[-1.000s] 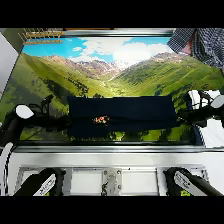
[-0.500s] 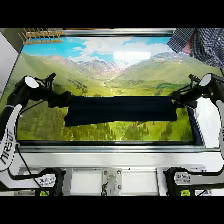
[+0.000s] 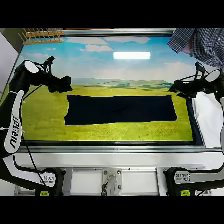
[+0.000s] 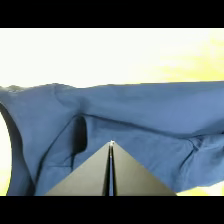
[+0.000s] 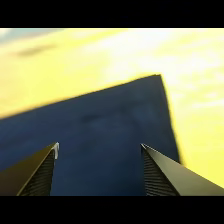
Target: Fold the clothes and pants, and hang the long-sleeved shirts on hangers.
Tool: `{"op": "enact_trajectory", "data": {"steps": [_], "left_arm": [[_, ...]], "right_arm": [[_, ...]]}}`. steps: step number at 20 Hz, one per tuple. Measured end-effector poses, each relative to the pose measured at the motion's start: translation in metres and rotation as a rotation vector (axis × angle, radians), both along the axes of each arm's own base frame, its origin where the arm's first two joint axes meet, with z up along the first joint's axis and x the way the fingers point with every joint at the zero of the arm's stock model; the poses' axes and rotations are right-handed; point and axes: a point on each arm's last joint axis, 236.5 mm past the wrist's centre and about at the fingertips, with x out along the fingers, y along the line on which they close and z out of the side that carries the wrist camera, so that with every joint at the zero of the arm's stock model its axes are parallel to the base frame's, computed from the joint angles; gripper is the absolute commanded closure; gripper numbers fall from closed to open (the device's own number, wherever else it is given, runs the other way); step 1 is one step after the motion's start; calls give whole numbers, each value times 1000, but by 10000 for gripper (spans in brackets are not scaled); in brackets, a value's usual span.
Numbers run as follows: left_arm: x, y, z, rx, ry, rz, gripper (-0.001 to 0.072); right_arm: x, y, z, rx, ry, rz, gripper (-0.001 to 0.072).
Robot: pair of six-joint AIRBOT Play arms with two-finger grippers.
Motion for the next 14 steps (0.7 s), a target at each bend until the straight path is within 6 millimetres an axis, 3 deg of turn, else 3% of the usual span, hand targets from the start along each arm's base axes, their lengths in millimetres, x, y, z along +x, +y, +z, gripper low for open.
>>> {"op": "enact_trajectory", "data": {"steps": [6,10,12,14], "left_arm": [[-42,-58,-18,-8,53,-110,699],[-61,-113,-29,-51,48,-176,699],[-64,-135,-29,-67,25,-200,698],[-67,-152,-29,-75,6,-216,699]], "right_arm": [[-55,-53,-40,81,114,18,146],[-63,-45,-66,223,138,45,159],[-61,-34,-77,287,140,61,210],[-58,-18,-84,349,143,82,210]]}}
